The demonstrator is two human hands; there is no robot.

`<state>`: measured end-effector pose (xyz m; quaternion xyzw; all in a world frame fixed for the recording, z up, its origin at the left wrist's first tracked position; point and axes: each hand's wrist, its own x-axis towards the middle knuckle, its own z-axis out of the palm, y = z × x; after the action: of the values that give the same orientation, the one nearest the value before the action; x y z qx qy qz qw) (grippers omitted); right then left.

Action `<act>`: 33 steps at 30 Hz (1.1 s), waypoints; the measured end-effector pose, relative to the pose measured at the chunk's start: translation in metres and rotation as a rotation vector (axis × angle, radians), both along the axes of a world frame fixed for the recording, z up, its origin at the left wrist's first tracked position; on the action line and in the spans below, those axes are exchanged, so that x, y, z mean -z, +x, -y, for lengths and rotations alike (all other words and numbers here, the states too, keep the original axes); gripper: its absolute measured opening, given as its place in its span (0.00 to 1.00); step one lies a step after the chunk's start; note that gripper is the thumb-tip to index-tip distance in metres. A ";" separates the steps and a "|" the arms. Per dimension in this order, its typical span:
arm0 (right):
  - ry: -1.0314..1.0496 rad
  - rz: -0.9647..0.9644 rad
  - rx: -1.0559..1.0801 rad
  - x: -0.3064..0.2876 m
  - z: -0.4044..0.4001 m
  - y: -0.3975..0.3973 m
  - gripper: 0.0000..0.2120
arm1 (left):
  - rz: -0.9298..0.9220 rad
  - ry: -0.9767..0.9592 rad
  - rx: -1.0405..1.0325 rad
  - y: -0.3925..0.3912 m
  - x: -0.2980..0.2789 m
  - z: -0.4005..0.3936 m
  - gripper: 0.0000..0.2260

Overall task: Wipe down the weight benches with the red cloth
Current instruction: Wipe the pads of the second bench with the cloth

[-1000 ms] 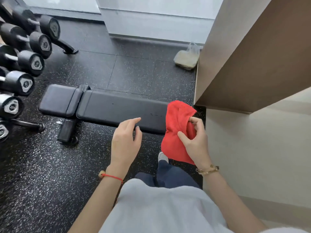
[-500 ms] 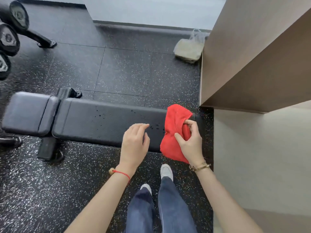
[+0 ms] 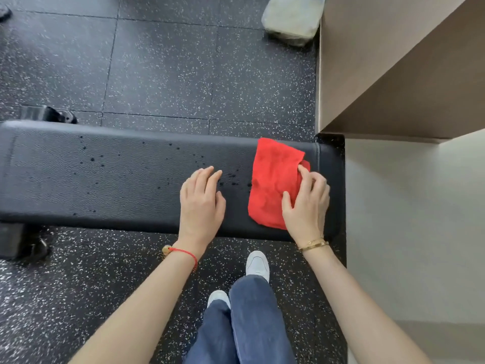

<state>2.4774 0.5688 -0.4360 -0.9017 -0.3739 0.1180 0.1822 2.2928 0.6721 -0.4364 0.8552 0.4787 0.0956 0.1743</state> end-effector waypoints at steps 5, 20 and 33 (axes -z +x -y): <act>-0.016 0.220 -0.366 0.022 -0.013 0.007 0.32 | -0.098 0.055 -0.016 0.006 0.039 -0.002 0.21; -0.191 0.093 -0.260 0.053 0.002 0.036 0.32 | -0.072 0.204 -0.038 0.002 0.081 0.002 0.21; -0.128 0.108 -0.417 0.062 0.023 0.003 0.30 | -0.046 0.216 -0.026 0.001 0.081 0.002 0.22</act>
<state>2.4804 0.5461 -0.4980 -0.8197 -0.5531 0.1282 0.0761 2.2935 0.6699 -0.5179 0.8647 0.4805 0.1292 0.0691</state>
